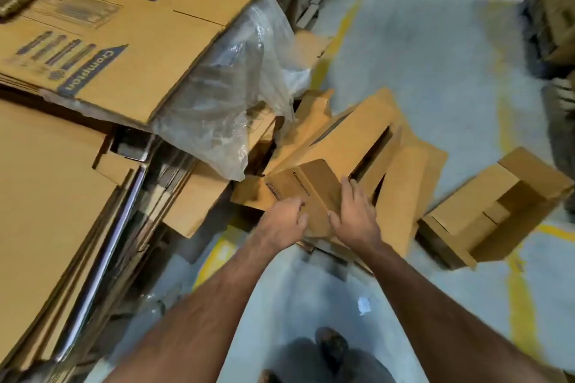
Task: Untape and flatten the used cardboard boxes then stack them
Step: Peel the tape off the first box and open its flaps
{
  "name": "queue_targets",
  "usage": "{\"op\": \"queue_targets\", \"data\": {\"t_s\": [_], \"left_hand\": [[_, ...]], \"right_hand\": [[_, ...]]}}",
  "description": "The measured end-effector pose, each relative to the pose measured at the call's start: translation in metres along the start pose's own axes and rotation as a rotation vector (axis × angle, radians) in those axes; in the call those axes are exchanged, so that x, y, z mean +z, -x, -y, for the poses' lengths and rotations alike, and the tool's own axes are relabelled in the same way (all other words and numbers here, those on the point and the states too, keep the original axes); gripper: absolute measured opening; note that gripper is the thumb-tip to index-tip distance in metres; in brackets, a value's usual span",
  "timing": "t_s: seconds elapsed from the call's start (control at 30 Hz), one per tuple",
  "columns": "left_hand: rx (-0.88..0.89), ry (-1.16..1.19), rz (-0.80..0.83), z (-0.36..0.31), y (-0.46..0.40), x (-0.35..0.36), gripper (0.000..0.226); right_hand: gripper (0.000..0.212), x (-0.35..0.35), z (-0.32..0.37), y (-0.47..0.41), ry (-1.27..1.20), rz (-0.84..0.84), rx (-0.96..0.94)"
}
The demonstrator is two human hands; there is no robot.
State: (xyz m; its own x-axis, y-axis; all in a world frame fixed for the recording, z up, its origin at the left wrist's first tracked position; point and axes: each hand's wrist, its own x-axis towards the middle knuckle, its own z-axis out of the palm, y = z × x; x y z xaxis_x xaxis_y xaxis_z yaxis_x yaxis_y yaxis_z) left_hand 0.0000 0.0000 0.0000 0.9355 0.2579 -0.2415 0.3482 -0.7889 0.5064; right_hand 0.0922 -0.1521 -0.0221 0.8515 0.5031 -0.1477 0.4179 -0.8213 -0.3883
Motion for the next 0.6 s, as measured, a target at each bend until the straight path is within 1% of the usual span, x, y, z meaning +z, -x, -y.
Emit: {"op": "queue_targets", "data": {"t_s": [0.07,0.13,0.2,0.23,0.3,0.33,0.37,0.4,0.43,0.47,0.53,0.6], "left_hand": [[-0.026,0.003,0.042,0.006,0.0,0.004,0.038],[-0.015,-0.072,0.078,0.012,0.002,0.007,0.042],[-0.015,-0.128,0.08,0.022,-0.001,0.011,0.043],[-0.026,-0.139,0.071,0.026,-0.002,0.011,0.043],[-0.066,-0.151,0.067,0.028,-0.004,0.009,0.043],[-0.084,-0.16,0.07,0.027,-0.006,0.008,0.043],[-0.099,-0.157,0.064,0.025,-0.008,0.006,0.042],[-0.115,-0.142,0.052,0.021,-0.011,0.003,0.041],[-0.128,-0.128,0.034,0.018,-0.016,0.001,0.04],[-0.138,-0.115,0.013,0.014,-0.02,0.0,0.041],[-0.154,-0.095,-0.013,0.002,-0.029,-0.002,0.044],[-0.138,-0.084,-0.043,-0.014,-0.039,-0.002,0.044]], "right_hand": [[0.095,0.002,-0.006,-0.008,-0.01,0.011,0.103],[0.099,0.005,-0.014,-0.018,-0.084,0.037,0.245],[0.097,0.011,-0.02,-0.031,-0.137,0.045,0.363],[0.09,0.015,-0.025,-0.039,-0.146,0.061,0.386],[0.066,0.02,-0.038,-0.052,-0.124,0.143,0.346],[0.062,0.022,-0.045,-0.058,-0.097,0.212,0.281],[0.062,0.022,-0.049,-0.064,-0.055,0.275,0.221],[0.054,0.018,-0.051,-0.072,-0.018,0.311,0.178],[0.04,0.008,-0.05,-0.079,-0.005,0.305,0.151],[0.031,-0.002,-0.049,-0.086,-0.014,0.291,0.134],[0.027,-0.022,-0.044,-0.099,-0.054,0.251,0.113],[0.025,-0.039,-0.04,-0.113,-0.078,0.172,0.065]]}}
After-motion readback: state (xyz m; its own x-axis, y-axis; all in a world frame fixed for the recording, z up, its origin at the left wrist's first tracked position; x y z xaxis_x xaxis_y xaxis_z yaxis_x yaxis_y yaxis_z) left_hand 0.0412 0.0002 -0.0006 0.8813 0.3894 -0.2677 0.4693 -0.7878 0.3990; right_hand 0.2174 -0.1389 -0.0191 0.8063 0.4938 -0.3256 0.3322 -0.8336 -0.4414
